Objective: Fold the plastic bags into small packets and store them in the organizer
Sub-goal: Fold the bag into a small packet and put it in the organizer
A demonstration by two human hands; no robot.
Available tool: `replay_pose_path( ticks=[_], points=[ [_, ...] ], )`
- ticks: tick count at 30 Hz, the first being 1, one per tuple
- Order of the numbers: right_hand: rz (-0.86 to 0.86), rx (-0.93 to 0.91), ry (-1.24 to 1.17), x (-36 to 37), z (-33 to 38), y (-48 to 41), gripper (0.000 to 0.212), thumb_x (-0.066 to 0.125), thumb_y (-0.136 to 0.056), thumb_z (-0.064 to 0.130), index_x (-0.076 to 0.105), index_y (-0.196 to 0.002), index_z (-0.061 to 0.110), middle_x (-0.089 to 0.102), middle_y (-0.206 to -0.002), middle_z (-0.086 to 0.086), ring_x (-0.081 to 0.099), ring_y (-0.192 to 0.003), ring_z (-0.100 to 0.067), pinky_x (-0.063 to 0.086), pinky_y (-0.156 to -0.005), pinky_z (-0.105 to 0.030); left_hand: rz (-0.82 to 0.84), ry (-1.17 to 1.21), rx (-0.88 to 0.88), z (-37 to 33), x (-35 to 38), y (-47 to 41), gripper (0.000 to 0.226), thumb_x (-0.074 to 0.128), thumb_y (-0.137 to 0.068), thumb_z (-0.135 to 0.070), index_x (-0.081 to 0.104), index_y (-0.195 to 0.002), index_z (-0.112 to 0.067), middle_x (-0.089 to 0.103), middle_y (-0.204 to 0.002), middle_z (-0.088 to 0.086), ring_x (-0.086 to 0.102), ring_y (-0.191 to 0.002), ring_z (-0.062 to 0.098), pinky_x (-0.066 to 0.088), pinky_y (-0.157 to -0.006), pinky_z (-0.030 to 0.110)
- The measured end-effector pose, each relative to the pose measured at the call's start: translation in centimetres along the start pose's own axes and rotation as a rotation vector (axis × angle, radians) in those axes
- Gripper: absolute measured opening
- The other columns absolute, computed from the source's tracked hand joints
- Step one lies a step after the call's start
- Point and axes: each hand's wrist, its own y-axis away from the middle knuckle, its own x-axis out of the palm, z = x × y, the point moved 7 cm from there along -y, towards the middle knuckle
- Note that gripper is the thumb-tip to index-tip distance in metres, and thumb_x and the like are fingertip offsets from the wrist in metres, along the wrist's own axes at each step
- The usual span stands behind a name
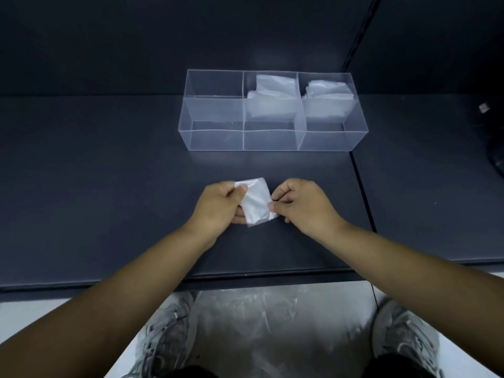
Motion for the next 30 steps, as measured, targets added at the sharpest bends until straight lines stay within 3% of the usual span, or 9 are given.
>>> replay_pose_path(
  ticks=[4,7,9,11,13,16,22,27,30],
  points=[
    [-0.018,0.003,0.029,0.1,0.0,0.1,0.017,0.073,-0.081,0.014,0.06,-0.074,0.022,0.069,-0.078,-0.003,0.059,-0.061,-0.009,0.053,-0.066,-0.027,-0.311,-0.432,0.434,-2.9,-2.4,1.3,0.025,0.058,-0.092,-0.012,0.059,-0.118,-0.012,0.065,-0.089,0.001,0.066,-0.074,0.015,0.054,-0.071,0.03],
    [-0.043,-0.009,0.053,0.2,0.2,0.2,0.013,0.072,-0.081,0.014,0.062,-0.076,0.02,0.068,-0.077,-0.002,0.061,-0.067,-0.013,0.052,-0.067,-0.027,-0.146,-0.855,0.74,-3.1,0.5,2.7,0.034,0.059,-0.092,-0.018,0.06,-0.125,-0.012,0.059,-0.125,0.005,0.054,-0.117,0.023,0.036,-0.103,0.034],
    [-0.063,-0.027,0.089,0.2,0.3,0.3,0.012,0.071,-0.082,0.015,0.062,-0.077,0.021,0.068,-0.077,0.001,0.063,-0.071,-0.013,0.051,-0.069,-0.026,0.01,-1.109,0.686,-1.1,2.1,2.3,0.051,0.046,-0.098,-0.036,0.039,-0.145,-0.014,0.033,-0.154,-0.001,0.022,-0.145,0.019,0.007,-0.118,0.039],
    [-0.083,-0.052,0.13,0.3,0.4,0.5,0.011,0.07,-0.083,0.018,0.06,-0.08,0.022,0.066,-0.076,0.006,0.062,-0.072,-0.01,0.052,-0.07,-0.028,0.057,-1.254,0.599,0.4,1.9,1.6,0.065,0.023,-0.097,-0.053,0.012,-0.153,-0.022,0.0,-0.159,-0.013,-0.008,-0.146,0.009,-0.015,-0.116,0.039],
    [-0.119,-0.112,0.227,0.6,0.5,1.1,0.017,0.073,-0.081,0.025,0.058,-0.089,0.023,0.059,-0.081,0.012,0.057,-0.074,-0.008,0.049,-0.07,-0.028,0.074,-1.295,0.549,1.1,1.5,1.2,0.074,0.01,-0.09,-0.063,-0.003,-0.152,-0.026,-0.017,-0.153,-0.018,-0.022,-0.141,0.004,-0.023,-0.113,0.038],
    [-0.204,-0.237,0.455,1.0,0.5,1.9,0.033,0.072,-0.081,0.036,0.056,-0.105,0.021,0.05,-0.1,0.007,0.05,-0.089,-0.012,0.04,-0.08,-0.028,0.083,-1.341,0.52,1.3,1.5,1.0,0.081,-0.001,-0.082,-0.072,-0.016,-0.147,-0.029,-0.024,-0.151,-0.018,-0.027,-0.14,0.007,-0.023,-0.113,0.042],
    [-0.29,-0.244,0.491,1.0,0.1,2.4,0.017,0.063,-0.089,0.019,0.06,-0.106,0.017,0.053,-0.105,0.0,0.052,-0.102,-0.021,0.032,-0.084,-0.029,0.041,-1.334,0.483,1.3,1.2,1.1,0.092,-0.005,-0.076,-0.077,-0.011,-0.151,-0.024,-0.026,-0.151,-0.016,-0.027,-0.141,0.01,-0.019,-0.115,0.044],
    [-0.276,-0.164,0.431,1.1,0.2,1.8,0.015,0.064,-0.086,0.04,0.061,-0.086,0.025,0.046,-0.096,0.008,0.044,-0.094,-0.011,0.026,-0.081,-0.027,-0.034,-1.267,0.427,1.2,1.1,1.5,0.09,0.012,-0.082,-0.074,-0.011,-0.151,-0.021,-0.019,-0.158,-0.01,-0.027,-0.14,0.008,-0.02,-0.114,0.041],
    [-0.229,-0.132,0.396,1.3,0.8,1.3,0.015,0.071,-0.08,0.032,0.059,-0.072,0.024,0.05,-0.09,0.009,0.047,-0.088,-0.01,0.033,-0.081,-0.026,-0.058,-1.214,0.383,1.3,1.6,2.0,0.091,0.017,-0.084,-0.073,-0.015,-0.15,-0.018,-0.025,-0.155,-0.009,-0.031,-0.138,0.007,-0.023,-0.112,0.039]
  ],
)
